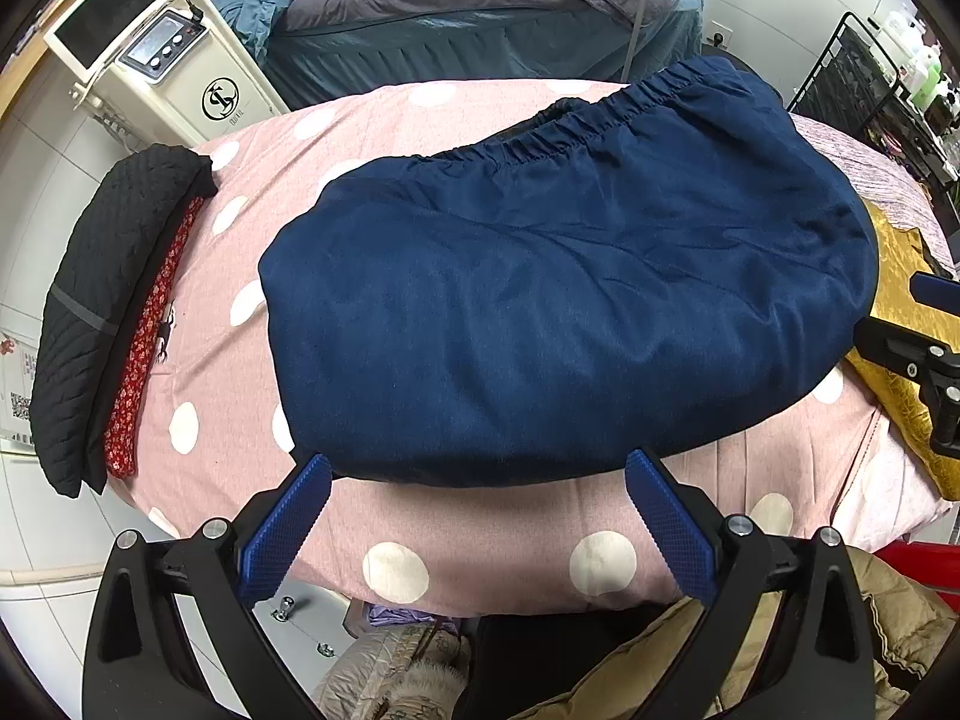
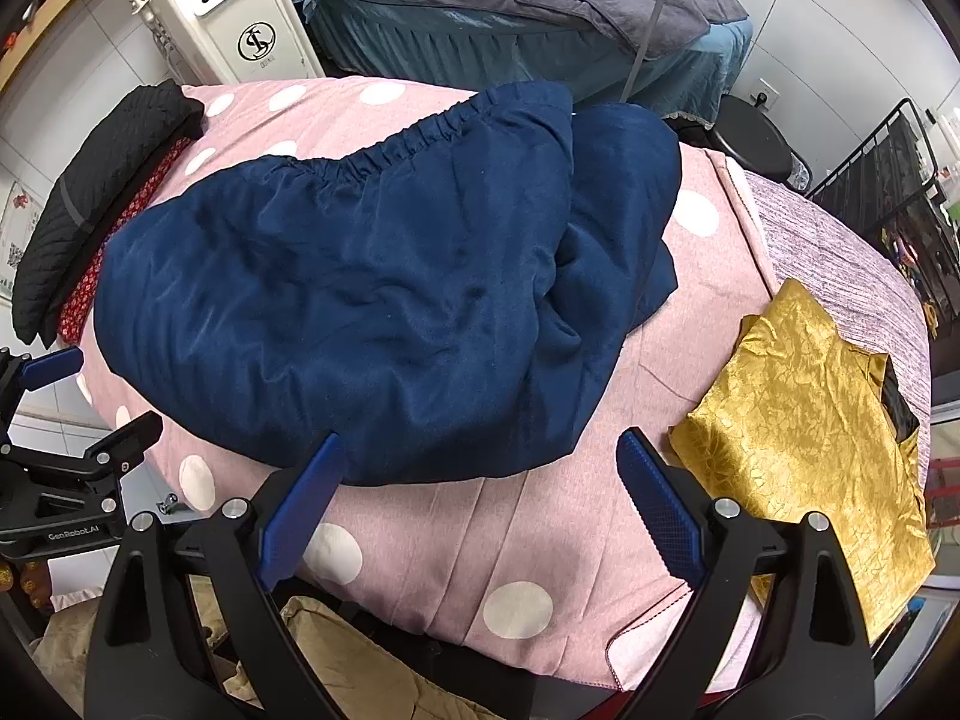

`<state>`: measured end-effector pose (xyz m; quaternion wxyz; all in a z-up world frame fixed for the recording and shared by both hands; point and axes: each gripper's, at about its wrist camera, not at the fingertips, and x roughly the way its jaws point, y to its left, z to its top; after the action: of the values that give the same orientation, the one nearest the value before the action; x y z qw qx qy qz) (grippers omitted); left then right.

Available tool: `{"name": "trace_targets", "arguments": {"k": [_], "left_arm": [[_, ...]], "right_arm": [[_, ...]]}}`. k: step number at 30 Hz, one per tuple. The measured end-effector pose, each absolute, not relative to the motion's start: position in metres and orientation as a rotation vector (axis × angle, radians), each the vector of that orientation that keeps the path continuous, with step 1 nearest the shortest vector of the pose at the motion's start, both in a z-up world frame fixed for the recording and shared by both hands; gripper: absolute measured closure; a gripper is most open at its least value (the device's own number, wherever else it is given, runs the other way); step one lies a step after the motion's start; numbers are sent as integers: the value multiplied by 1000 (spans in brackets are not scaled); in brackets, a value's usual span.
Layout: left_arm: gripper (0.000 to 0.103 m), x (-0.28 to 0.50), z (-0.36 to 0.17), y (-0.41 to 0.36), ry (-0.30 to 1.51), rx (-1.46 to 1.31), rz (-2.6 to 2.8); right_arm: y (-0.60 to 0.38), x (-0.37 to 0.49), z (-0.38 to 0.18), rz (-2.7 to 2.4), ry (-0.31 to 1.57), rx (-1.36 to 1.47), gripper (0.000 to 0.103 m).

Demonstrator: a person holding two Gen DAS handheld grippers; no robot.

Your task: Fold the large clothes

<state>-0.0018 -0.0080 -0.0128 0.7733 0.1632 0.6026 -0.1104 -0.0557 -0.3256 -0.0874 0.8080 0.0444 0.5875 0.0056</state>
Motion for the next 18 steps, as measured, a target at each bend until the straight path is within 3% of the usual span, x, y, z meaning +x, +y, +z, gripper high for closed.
{"name": "trace_targets", "arguments": {"k": [14, 18], "left_arm": [[6, 82, 6, 50, 1283, 146, -140], [6, 124, -14, 75, 1373, 27, -139]], "right_arm": [[-355, -8, -83, -17, 1230, 100, 12], [-363, 28, -80, -18, 1208, 89, 12]]}}
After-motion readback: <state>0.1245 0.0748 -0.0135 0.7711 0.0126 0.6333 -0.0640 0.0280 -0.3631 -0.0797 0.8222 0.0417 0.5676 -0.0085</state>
